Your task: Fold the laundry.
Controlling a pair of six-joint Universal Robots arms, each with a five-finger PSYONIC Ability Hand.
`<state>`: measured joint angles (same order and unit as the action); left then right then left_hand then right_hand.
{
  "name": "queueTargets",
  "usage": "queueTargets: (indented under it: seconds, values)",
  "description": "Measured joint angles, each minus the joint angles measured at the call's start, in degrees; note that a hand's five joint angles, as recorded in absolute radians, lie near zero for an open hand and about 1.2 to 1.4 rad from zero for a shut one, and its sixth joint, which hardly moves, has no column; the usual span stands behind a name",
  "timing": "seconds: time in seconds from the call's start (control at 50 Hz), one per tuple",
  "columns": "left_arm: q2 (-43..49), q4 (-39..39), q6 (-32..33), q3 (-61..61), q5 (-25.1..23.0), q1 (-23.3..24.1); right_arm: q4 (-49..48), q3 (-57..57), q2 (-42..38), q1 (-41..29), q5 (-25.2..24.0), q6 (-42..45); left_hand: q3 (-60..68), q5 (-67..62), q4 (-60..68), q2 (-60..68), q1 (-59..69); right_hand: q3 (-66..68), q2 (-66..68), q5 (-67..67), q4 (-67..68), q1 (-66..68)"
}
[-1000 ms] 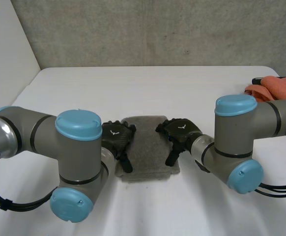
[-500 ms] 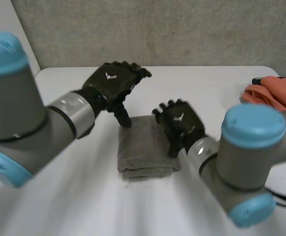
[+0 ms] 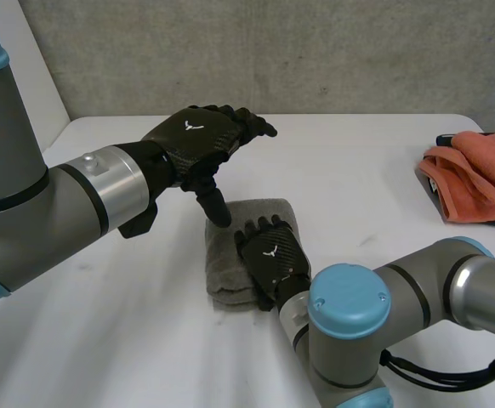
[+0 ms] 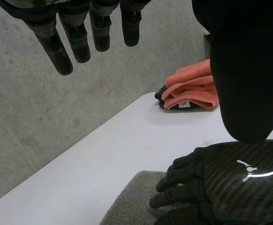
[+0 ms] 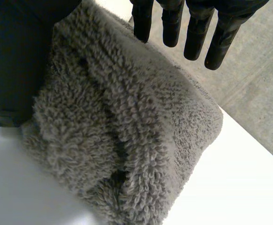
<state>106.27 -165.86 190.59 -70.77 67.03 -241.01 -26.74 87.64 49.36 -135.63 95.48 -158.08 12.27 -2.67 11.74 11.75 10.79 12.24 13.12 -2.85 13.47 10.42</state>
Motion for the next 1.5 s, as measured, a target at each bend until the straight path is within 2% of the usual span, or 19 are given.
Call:
queueTargets:
  seconds: [0.54, 0.56, 0.62, 0.64, 0.66, 0.68, 0.7, 0.72, 0.84, 0.98, 1.04, 1.1, 1.12, 1.16, 1.3, 1.38, 1.5]
  values:
    - [0.07, -2.11, -3.83, -0.11, -0.15, -0.45, 0.58, -15.77, -9.08, 0.25, -0.98, 3.88, 0.0, 0.0, 0.0, 0.0, 0.0, 1.74, 1.15, -1.77, 0.56, 1.2]
    - [0.08, -2.15, -3.83, -0.14, -0.15, -0.45, 0.66, -16.72, -9.72, 0.35, -1.19, 3.93, 0.0, 0.0, 0.0, 0.0, 0.0, 8.71, 7.96, -6.97, 7.17, 7.49]
    - [0.09, -2.18, -3.82, -0.16, -0.14, -0.45, 0.69, -17.24, -10.1, 0.43, -1.32, 3.96, 0.0, 0.0, 0.0, 0.0, 0.0, 8.71, 7.96, -6.97, 7.17, 7.49]
    - [0.14, -2.19, -3.8, -0.19, -0.14, -0.45, 0.8, -18.84, -11.21, 0.81, -1.96, 4.04, 0.0, 0.0, 0.0, 0.0, 0.0, 26.77, 27.15, -21.85, 25.38, 24.52]
    - [0.16, -2.19, -3.78, -0.19, -0.14, -0.45, 0.85, -19.7, -11.73, 1.15, -2.39, 4.07, 0.0, 0.0, 0.0, 0.0, 0.0, 37.74, 38.33, -31.77, 36.35, 32.81]
    - [0.17, -2.2, -3.78, -0.19, -0.14, -0.45, 0.88, -19.88, -11.83, 1.24, -2.5, 4.08, 0.0, 0.0, 0.0, 0.0, 0.0, 37.74, 38.33, -31.77, 36.35, 32.81]
    - [0.19, -2.2, -3.77, -0.19, -0.14, -0.46, 0.99, -20.44, -12.17, 1.58, -2.81, 4.1, 0.0, 0.0, 0.0, 0.0, 0.0, 42.8, 42.49, -37.14, 41.49, 35.91]
    - [0.21, -2.2, -3.76, -0.18, -0.14, -0.52, 1.26, -21.27, -12.61, 2.26, -3.31, 4.11, 0.0, 0.0, 0.0, 0.0, 0.0, 51.92, 52.31, -47.39, 51.64, 40.8]
    - [0.24, -2.2, -3.73, -0.17, -0.14, -0.72, 4.22, -23.14, -12.49, 5.42, -4.75, 4.0, 0.0, 0.0, 0.0, 0.0, 0.0, 53.09, 53.56, -48.84, 53.7, 41.03]
    - [0.14, -2.18, -3.73, -0.12, -0.13, -0.96, 11.11, -22.52, -8.62, 11.02, -6.95, 4.48, 0.0, 0.0, 0.0, 0.0, 0.0, 53.09, 53.56, -48.84, 53.75, 41.03]
    - [0.04, -2.19, -3.75, -0.09, -0.13, -1.19, 15.29, -19.72, -4.86, 16.72, -9.21, 6.57, 0.0, 0.0, 0.0, 0.0, 0.0, 53.1, 53.56, -48.84, 53.79, 41.03]
    - [0.01, -2.19, -3.77, -0.08, -0.13, -1.24, 16.09, -18.4, -3.51, 18.76, -10.11, 7.55, 0.0, 0.0, 0.0, 0.0, 0.0, 53.1, 53.56, -48.84, 53.79, 41.03]
    - [0.0, -2.19, -3.79, -0.08, -0.12, -1.29, 16.73, -15.79, -0.93, 22.42, -12.16, 9.58, 0.0, 0.0, 0.0, 0.0, 0.0, 53.18, 53.56, -48.84, 53.93, 41.03]
    - [0.0, -2.19, -3.8, -0.08, -0.11, -1.29, 16.81, -14.84, -0.04, 23.76, -13.12, 10.39, 0.0, 0.0, 0.0, 0.0, 0.0, 53.27, 53.56, -48.85, 53.93, 41.03]
    - [0.01, -2.19, -4.08, -0.22, -0.06, -1.11, 17.08, -9.83, 4.99, 35.08, -23.56, 17.19, 0.0, 0.0, 0.0, 0.0, 0.0, 53.4, 53.56, -49.84, 53.95, 41.03]
    - [0.03, -2.19, -4.49, -0.24, -0.06, -1.02, 16.88, -10.72, 5.19, 38.8, -28.21, 18.61, 0.0, 0.0, 0.0, 0.0, 0.0, 53.41, 53.56, -49.84, 53.97, 41.03]
    - [0.05, -2.19, -4.93, -0.18, -0.06, -0.92, 13.65, -18.25, 4.74, 42.15, -31.27, 16.13, 0.0, 0.0, 0.0, 0.0, 0.0, 53.4, 53.56, -49.84, 53.97, 41.47]
